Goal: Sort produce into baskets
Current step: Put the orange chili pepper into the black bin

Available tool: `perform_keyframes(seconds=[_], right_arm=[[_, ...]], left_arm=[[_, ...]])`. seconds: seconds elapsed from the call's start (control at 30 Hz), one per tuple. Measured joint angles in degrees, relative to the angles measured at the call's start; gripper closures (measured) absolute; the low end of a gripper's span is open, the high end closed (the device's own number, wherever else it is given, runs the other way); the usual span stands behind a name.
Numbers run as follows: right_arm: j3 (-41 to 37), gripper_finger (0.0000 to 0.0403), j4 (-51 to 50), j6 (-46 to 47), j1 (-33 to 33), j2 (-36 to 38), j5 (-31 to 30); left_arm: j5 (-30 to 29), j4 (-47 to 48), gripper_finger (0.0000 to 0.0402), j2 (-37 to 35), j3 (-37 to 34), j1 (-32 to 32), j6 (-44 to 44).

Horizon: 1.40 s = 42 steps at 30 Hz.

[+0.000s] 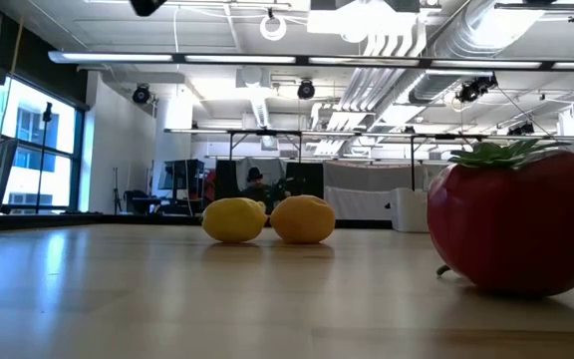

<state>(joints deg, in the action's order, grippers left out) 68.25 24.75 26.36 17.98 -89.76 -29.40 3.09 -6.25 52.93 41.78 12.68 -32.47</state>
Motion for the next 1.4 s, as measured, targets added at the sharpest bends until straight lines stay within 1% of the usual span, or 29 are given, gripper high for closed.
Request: perform_keyframes(seconds=[0.07, 0.17, 0.27, 0.47, 0.6, 0.73, 0.87, 1.03, 1.1, 1.13, 1.2, 1.27, 1.4], right_arm=[[0.00, 0.0402, 1.14, -0.78, -0.45, 0.00, 1.24], [0.00, 0.0402, 1.12, -0.96, -0.77, -0.01, 1.49], [0.00, 0.0403, 1.22, -1.58, -0.77, -0.02, 2.25], [0.00, 0.0403, 1.24, -1.95, -0.76, -0.02, 2.44], [0.00, 0.0403, 1.20, -2.02, -0.72, -0.02, 2.74], [0.00, 0.0403, 1.24, -2.00, -0.75, -0.02, 2.86], [0.00, 0.0403, 1.24, -1.95, -0.75, -0.02, 2.88], [0.00, 0.0400, 1.45, -1.85, -0.75, 0.00, 1.92], [0.03, 0.0392, 0.96, -0.71, -0.70, 0.01, 0.32], [0.04, 0.0385, 0.65, -0.41, -0.80, 0.02, -0.33], [0.04, 0.0366, -0.05, -0.30, -1.02, 0.09, -0.59], [0.04, 0.0341, -1.20, 0.55, -1.10, 0.11, -0.82], [0.04, 0.0285, -4.13, 3.11, -1.14, 0.07, -0.40]], left_arm=[[0.01, -3.34, 0.0232, 1.83, 0.00, -1.19, -0.57], [0.02, -8.95, 0.0232, 4.76, 0.00, -2.77, -2.78], [1.31, -13.61, 0.0232, 7.70, 0.22, -3.89, -4.36], [5.12, -14.35, 0.0232, 13.05, 5.00, -4.66, -2.97], [5.39, -14.14, 0.0232, 15.80, 7.91, -4.88, -1.85], [6.19, -14.33, 0.0238, 17.64, 9.28, -4.97, -0.90], [6.90, -14.13, 0.0273, 18.58, 9.35, -4.95, 0.25], [6.60, -13.92, 0.0349, 18.45, 9.35, -5.01, 2.75], [6.24, -13.88, 0.0380, 18.38, 9.35, -5.28, 3.32], [6.23, -13.81, 0.0389, 18.38, 9.35, -5.44, 3.59], [6.65, -13.61, 0.0392, 18.38, 9.35, -5.97, 3.60], [8.31, -12.77, 0.0391, 18.35, 9.35, -6.59, 3.43], [9.64, -7.31, 0.0397, 16.89, 9.35, -6.98, 4.13]])
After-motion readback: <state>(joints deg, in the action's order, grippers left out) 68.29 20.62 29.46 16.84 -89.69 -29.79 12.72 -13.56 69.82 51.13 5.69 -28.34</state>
